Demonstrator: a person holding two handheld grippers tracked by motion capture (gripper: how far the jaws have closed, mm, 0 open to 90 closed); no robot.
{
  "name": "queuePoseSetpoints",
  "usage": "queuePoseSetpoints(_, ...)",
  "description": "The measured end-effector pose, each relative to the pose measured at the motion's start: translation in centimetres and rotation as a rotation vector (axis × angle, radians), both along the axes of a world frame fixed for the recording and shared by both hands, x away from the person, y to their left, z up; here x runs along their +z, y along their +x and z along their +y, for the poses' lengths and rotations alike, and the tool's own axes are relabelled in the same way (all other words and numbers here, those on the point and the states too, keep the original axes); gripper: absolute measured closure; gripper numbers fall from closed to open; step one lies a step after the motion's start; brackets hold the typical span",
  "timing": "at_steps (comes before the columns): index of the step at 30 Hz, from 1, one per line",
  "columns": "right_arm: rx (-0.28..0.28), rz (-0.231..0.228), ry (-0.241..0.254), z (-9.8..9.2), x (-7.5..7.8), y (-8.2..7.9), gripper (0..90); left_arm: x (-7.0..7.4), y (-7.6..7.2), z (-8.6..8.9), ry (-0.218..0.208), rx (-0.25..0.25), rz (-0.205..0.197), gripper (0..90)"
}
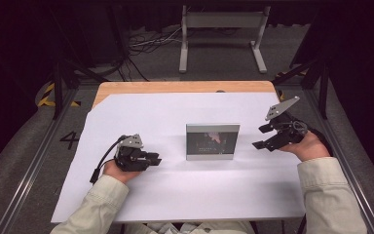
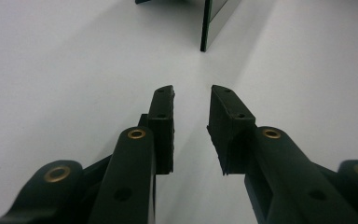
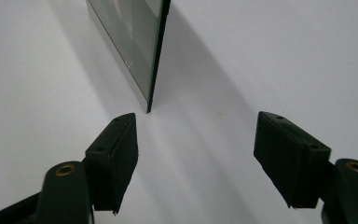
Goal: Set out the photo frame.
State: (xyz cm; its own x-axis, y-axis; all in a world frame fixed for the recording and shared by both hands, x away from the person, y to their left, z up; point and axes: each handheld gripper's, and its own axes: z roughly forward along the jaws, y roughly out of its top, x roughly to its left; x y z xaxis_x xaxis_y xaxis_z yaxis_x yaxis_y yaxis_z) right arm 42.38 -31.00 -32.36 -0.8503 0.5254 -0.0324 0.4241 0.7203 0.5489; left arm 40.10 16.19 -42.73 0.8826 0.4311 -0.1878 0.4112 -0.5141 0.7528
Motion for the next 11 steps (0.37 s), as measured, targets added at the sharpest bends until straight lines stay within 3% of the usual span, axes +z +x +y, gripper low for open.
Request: queuePoseSetpoints(11, -0.031, 0.018, 0.025, -0.9, -1.4, -0.3, 28.2, 0.0, 0.1, 0.1, -0.001, 0.007, -0.004, 70.4)
